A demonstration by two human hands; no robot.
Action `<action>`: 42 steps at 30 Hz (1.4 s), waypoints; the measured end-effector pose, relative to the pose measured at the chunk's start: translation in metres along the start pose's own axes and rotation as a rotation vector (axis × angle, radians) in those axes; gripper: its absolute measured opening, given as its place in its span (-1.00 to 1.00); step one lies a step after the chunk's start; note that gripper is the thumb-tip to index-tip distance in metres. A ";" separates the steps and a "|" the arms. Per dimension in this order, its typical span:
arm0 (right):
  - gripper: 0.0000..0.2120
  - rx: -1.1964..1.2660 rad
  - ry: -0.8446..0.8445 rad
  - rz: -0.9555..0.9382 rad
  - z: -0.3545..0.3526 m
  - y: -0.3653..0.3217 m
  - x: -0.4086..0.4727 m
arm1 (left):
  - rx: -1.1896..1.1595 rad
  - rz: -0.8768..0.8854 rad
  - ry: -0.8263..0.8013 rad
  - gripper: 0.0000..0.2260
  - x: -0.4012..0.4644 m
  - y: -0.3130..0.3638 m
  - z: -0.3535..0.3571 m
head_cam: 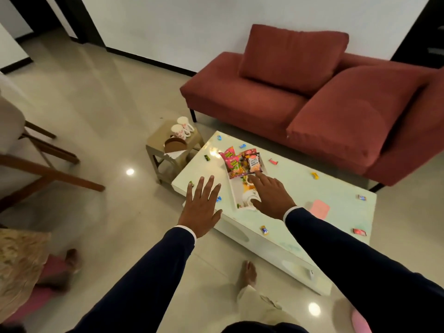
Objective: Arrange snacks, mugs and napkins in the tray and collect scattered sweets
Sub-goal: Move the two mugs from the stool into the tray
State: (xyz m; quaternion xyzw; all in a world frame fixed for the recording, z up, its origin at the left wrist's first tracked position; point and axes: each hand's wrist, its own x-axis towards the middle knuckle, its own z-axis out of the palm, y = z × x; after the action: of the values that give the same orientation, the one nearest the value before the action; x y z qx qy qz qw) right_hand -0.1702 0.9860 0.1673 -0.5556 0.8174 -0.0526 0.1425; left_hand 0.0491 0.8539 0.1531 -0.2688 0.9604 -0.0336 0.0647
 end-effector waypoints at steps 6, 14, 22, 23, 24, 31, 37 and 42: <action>-0.25 0.081 -0.024 -0.028 -0.015 0.007 0.104 | 0.005 -0.060 -0.109 -0.33 0.075 -0.056 0.006; -0.30 0.111 -0.062 -0.086 -0.038 0.008 0.231 | -0.006 -0.137 -0.153 -0.35 0.163 -0.127 0.001; -0.34 0.126 -0.103 -0.091 -0.033 -0.024 0.370 | -0.043 -0.116 -0.177 -0.36 0.258 -0.224 0.025; -0.34 0.118 -0.108 -0.082 -0.029 -0.030 0.392 | -0.054 -0.105 -0.190 -0.37 0.275 -0.241 0.030; -0.33 0.110 -0.114 -0.066 -0.024 -0.036 0.413 | -0.058 -0.096 -0.199 -0.38 0.291 -0.258 0.037; -0.34 0.099 -0.260 0.100 0.040 -0.081 0.576 | -0.232 -0.091 -0.281 -0.40 0.424 -0.397 0.118; -0.42 0.095 -0.303 0.138 0.063 -0.107 0.711 | -0.368 -0.206 -0.319 -0.29 0.529 -0.483 0.177; -0.34 0.004 -0.272 0.065 0.076 -0.122 0.808 | -0.373 -0.158 -0.357 -0.19 0.579 -0.497 0.221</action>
State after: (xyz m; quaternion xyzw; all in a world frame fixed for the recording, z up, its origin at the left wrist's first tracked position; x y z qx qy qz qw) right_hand -0.3151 0.1989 -0.0168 -0.5304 0.8082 0.0261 0.2547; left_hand -0.1553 0.1218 -0.0772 -0.3517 0.8996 0.1868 0.1794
